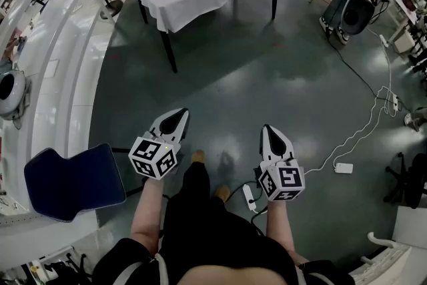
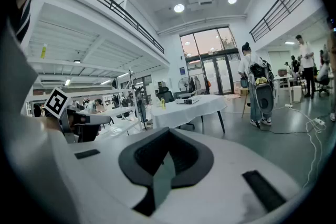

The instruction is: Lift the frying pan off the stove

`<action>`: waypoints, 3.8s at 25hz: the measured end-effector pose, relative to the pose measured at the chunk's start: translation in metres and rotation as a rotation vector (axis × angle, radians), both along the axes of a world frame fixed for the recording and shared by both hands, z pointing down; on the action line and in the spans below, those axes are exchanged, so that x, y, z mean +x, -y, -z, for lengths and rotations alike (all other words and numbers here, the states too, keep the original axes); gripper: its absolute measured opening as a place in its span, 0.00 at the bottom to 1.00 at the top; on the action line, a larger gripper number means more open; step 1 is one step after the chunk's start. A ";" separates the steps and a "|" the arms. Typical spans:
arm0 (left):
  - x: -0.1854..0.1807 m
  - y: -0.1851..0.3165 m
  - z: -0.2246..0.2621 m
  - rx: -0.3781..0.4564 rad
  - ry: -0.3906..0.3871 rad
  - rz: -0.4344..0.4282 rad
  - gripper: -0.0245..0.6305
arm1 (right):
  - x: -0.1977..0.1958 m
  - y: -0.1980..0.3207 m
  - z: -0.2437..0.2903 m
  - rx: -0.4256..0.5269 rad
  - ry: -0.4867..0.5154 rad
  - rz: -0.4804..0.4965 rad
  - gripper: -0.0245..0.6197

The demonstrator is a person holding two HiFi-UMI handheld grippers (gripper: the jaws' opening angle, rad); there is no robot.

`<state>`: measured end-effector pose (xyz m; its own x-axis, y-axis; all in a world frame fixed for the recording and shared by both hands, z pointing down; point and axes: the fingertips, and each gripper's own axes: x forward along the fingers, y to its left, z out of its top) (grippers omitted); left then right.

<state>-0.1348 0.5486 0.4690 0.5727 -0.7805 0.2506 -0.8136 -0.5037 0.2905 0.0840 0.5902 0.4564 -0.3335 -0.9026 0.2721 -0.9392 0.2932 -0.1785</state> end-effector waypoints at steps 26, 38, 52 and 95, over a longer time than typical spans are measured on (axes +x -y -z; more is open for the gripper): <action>0.000 -0.098 0.032 0.058 -0.059 0.095 0.61 | 0.000 -0.069 0.028 0.062 0.063 0.012 0.04; 0.001 0.009 0.028 0.063 -0.073 0.044 0.61 | -0.008 0.026 0.023 0.049 0.033 -0.009 0.04; -0.038 0.182 0.043 0.071 -0.070 -0.036 0.61 | -0.055 0.190 0.045 0.082 0.014 -0.035 0.04; -0.042 0.388 0.016 0.019 -0.098 0.000 0.61 | -0.070 0.417 0.015 0.016 0.002 0.054 0.04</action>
